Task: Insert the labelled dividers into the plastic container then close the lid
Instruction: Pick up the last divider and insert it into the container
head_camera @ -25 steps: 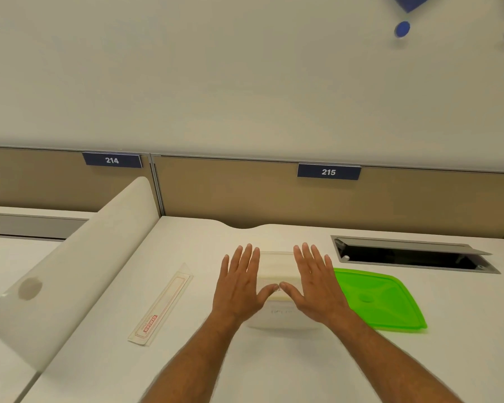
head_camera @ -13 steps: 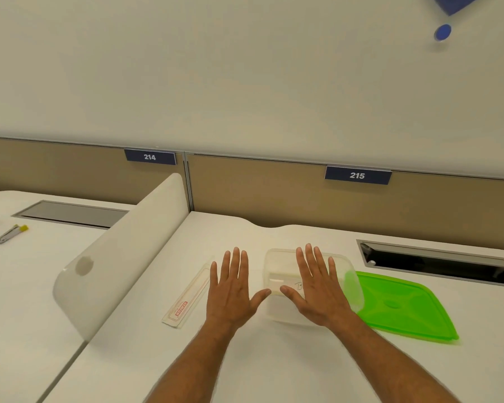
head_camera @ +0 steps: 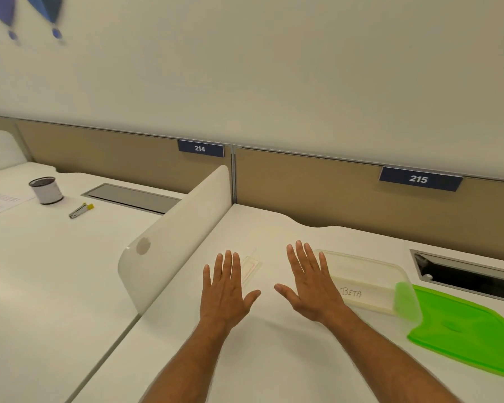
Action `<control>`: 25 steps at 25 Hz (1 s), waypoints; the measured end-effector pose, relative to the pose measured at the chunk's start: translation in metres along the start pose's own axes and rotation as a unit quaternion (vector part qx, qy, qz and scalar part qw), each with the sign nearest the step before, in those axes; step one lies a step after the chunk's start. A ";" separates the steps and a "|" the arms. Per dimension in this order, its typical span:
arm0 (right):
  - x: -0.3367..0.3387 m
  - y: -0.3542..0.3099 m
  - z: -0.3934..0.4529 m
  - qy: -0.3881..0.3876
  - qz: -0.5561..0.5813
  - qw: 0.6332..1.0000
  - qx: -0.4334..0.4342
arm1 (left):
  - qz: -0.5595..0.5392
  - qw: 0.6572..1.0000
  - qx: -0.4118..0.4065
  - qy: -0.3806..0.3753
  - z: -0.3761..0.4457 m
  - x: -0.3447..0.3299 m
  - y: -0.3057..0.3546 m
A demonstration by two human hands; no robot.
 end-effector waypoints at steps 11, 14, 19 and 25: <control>-0.039 -0.037 0.057 -0.099 0.038 0.989 0.098 | -0.001 0.998 0.051 -0.031 0.026 -0.005 -0.022; -0.052 -0.048 0.070 -0.119 0.037 0.984 0.128 | -0.048 0.992 0.098 -0.057 0.033 -0.012 -0.026; -0.071 -0.060 0.082 -0.152 0.029 0.973 0.169 | -0.079 0.982 0.144 -0.088 0.039 -0.022 -0.034; -0.091 -0.065 0.081 -0.147 0.011 0.966 0.212 | -0.093 0.981 0.151 -0.083 0.040 -0.025 -0.036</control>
Point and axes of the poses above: each hand's wrist, its own z-axis towards the middle knuckle, its own x-axis out of the back of the hand, y = z × x, the point moved 3 cm from there along z, towards the middle knuckle, and after that the axes turned 13 degrees about y, right-handed, at the moved point
